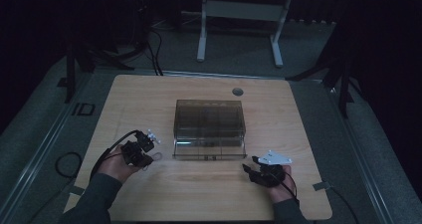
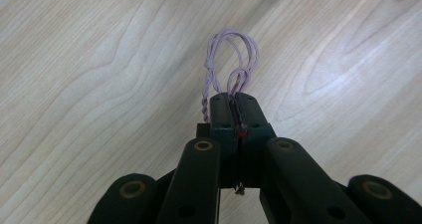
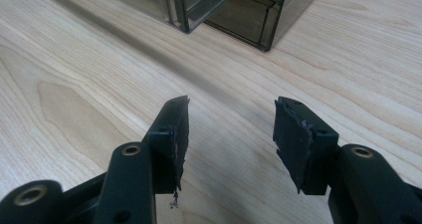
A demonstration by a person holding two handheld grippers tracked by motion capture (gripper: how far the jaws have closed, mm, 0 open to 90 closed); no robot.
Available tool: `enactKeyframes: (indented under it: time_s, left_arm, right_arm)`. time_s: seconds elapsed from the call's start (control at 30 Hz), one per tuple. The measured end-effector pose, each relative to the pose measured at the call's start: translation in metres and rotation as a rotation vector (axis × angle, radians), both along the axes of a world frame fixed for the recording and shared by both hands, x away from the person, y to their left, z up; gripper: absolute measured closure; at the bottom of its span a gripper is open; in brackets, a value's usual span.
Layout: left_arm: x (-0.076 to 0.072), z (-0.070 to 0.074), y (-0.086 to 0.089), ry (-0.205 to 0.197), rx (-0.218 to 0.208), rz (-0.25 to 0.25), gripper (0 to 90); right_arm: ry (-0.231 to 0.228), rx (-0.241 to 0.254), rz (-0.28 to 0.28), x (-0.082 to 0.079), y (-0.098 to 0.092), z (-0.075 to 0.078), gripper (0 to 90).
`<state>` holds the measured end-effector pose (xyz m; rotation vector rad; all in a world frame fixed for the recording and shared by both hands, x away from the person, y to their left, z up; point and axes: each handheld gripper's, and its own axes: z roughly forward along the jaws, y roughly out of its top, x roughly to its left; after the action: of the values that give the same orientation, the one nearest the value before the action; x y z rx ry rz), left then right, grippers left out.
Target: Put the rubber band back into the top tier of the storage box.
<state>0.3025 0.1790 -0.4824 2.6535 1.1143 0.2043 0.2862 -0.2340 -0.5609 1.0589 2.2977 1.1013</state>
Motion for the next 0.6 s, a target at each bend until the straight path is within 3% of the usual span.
enactKeyframes:
  time_s: [0.6]
  left_arm:
    - [-0.001,0.025,0.002,-0.024,-0.035,-0.034,88.6]
  right_arm:
    - [0.006,-0.013,0.0,0.001,0.001,-0.002,47.2]
